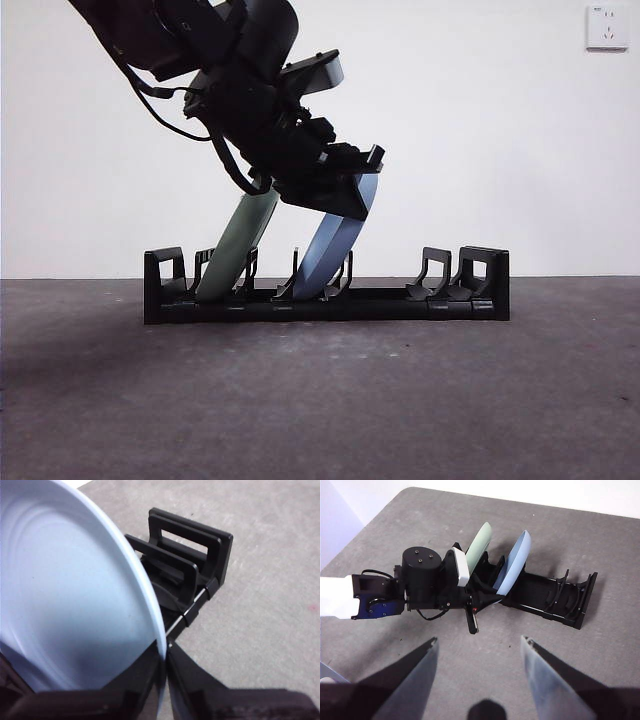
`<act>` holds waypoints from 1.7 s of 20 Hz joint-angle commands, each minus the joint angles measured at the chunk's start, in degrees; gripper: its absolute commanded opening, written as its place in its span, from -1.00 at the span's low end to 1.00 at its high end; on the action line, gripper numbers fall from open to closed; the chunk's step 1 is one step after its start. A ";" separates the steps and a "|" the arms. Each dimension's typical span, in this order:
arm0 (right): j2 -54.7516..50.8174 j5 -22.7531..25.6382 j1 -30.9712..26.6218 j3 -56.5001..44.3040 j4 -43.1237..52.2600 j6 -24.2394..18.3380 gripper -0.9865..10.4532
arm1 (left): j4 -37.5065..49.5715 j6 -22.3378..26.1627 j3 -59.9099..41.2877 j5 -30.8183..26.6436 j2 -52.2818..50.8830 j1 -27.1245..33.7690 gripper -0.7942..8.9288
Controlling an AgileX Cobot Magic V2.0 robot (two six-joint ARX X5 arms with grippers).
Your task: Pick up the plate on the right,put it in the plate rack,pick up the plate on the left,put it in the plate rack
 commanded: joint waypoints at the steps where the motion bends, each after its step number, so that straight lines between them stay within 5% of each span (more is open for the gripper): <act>1: 0.04 -0.22 0.11 -0.39 -1.31 -0.59 -0.33 | -1.36 -0.22 -0.37 -0.33 1.33 -0.52 -0.85; 5: 0.02 -0.22 0.11 -0.39 -1.31 -0.59 -0.33 | -1.36 -0.66 -0.37 -0.28 1.33 -0.94 -0.82; 9: 0.04 -0.22 0.11 -0.39 -1.31 -0.59 -0.33 | -1.60 -3.58 -0.37 0.09 1.05 -0.92 -0.43; 17: 0.04 -0.20 0.11 -0.39 -1.31 -0.66 -0.33 | -8.70 -3.91 -0.37 0.09 -7.48 -0.94 -0.43; 28: 0.00 -2.89 0.11 -1.97 -1.36 -1.73 -0.33 | -46.75 -6.45 -0.37 0.11 -41.13 -3.45 -0.44; 34: -2.45 -7.13 0.11 -14.47 -1.36 -3.32 -0.34 | -61.09 -6.45 -0.37 0.07 -57.92 -3.43 -0.45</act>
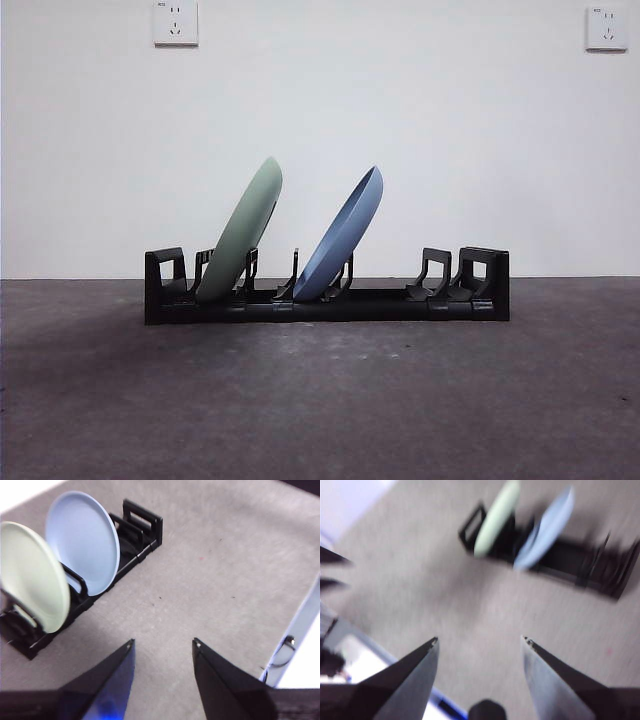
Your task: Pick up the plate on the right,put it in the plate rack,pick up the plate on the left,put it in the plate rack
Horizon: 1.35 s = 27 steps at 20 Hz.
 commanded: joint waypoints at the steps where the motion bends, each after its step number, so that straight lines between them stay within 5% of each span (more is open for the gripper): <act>1: -1.22 -0.33 0.11 -5.22 -1.36 -1.03 -0.34 | -0.98 -0.35 -0.33 -0.04 -3.91 -0.04 -0.45; 13: -5.73 -0.42 0.11 -17.49 -1.36 -2.49 -0.34 | -5.35 -0.35 -0.33 0.00 -6.16 -0.04 -0.45; 16: -5.75 -2.54 0.11 -17.49 -1.36 -4.11 -0.63 | -5.31 -0.33 -0.33 0.00 -5.31 -0.04 -0.46; 18: -5.75 -3.56 0.11 -17.49 -1.33 -4.96 -0.84 | -5.27 -0.09 -0.33 0.00 -4.96 -0.04 -0.84; 27: -5.68 -5.18 0.09 -17.46 -1.16 -5.97 -0.82 | -5.20 -0.09 -0.33 -0.09 -4.83 -0.04 -0.85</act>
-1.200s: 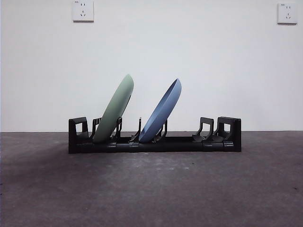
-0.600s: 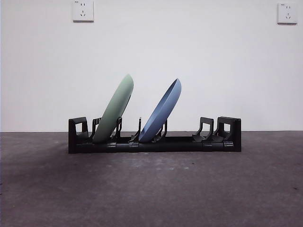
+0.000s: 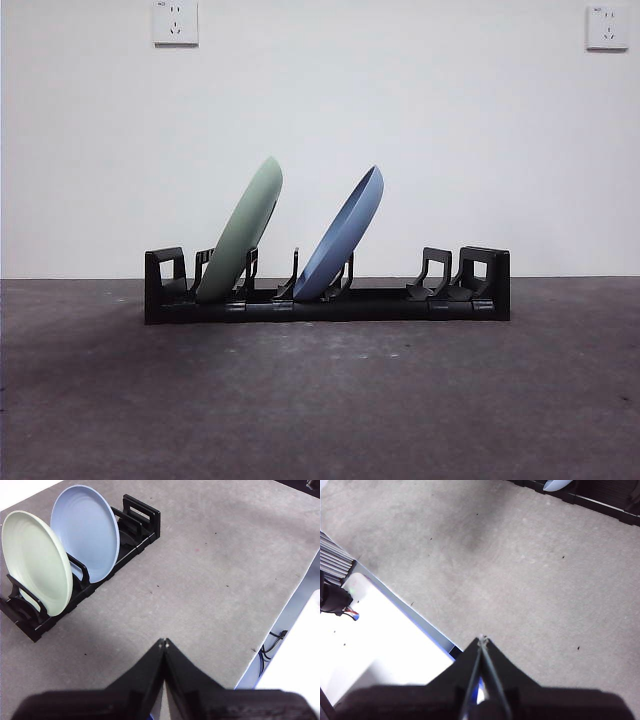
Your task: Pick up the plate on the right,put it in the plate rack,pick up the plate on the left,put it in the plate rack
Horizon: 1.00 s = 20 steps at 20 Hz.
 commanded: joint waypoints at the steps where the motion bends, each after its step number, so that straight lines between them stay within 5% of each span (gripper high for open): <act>1: -0.07 0.35 0.09 -0.50 -1.14 -0.24 -0.82 | 0.37 -0.09 -0.33 -0.07 0.11 -0.04 -0.85; 9: -0.07 10.21 0.09 -0.50 -1.14 -0.24 -0.82 | 0.37 -0.11 -0.33 -0.02 1.92 -0.04 -0.84; 12: -0.07 14.40 0.09 -0.50 -1.14 -0.24 -0.82 | 1.27 4.74 -0.20 -1.14 3.10 0.15 -0.84; 15: -0.07 15.80 0.09 -0.50 -1.14 -0.24 -0.82 | 10.95 10.05 -0.31 -4.50 3.23 1.46 -0.84; 18: -0.07 15.78 0.07 -0.50 -1.14 -0.24 -0.82 | 23.12 19.43 -1.20 -1.33 1.01 9.46 -0.84; 20: -0.07 15.78 0.07 -0.50 -1.14 -0.24 -0.82 | 31.04 21.07 -4.46 8.59 -1.92 19.43 -0.84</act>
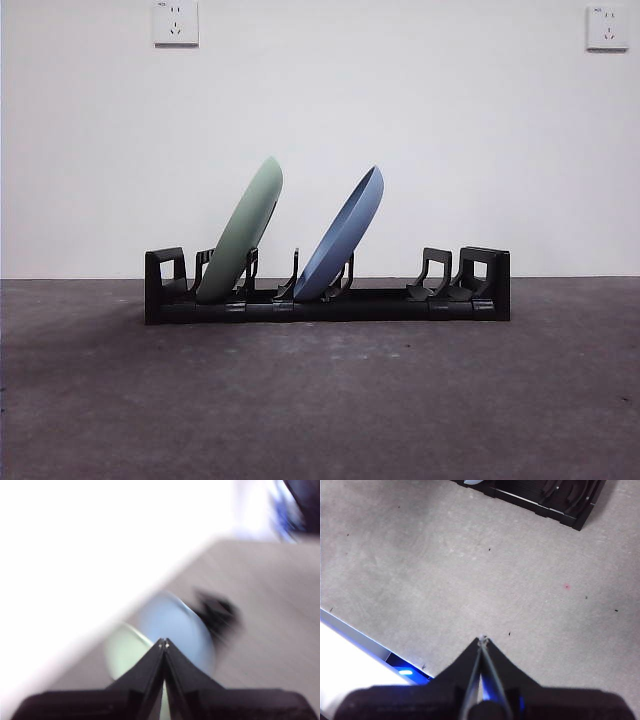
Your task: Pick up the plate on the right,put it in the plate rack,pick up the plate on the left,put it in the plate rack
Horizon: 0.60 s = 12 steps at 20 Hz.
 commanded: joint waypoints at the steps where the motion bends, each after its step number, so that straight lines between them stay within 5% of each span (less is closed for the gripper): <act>1: -0.07 0.24 0.07 -0.50 -1.14 -0.20 -0.82 | 7.06 3.78 -5.29 11.30 -4.22 10.75 -0.84; 3: -0.04 0.24 0.07 -0.50 -1.14 -0.20 -0.82 | 11.23 3.76 -12.22 15.06 -9.70 18.10 -0.84; 5: 0.00 0.24 0.07 -0.50 -1.14 -0.20 -0.82 | 13.44 3.80 -20.15 12.09 -15.72 23.04 -0.84; 12: 0.00 0.24 0.07 -0.50 -1.14 -0.20 -0.82 | 21.18 -3.34 -49.00 8.98 -35.67 29.53 -0.84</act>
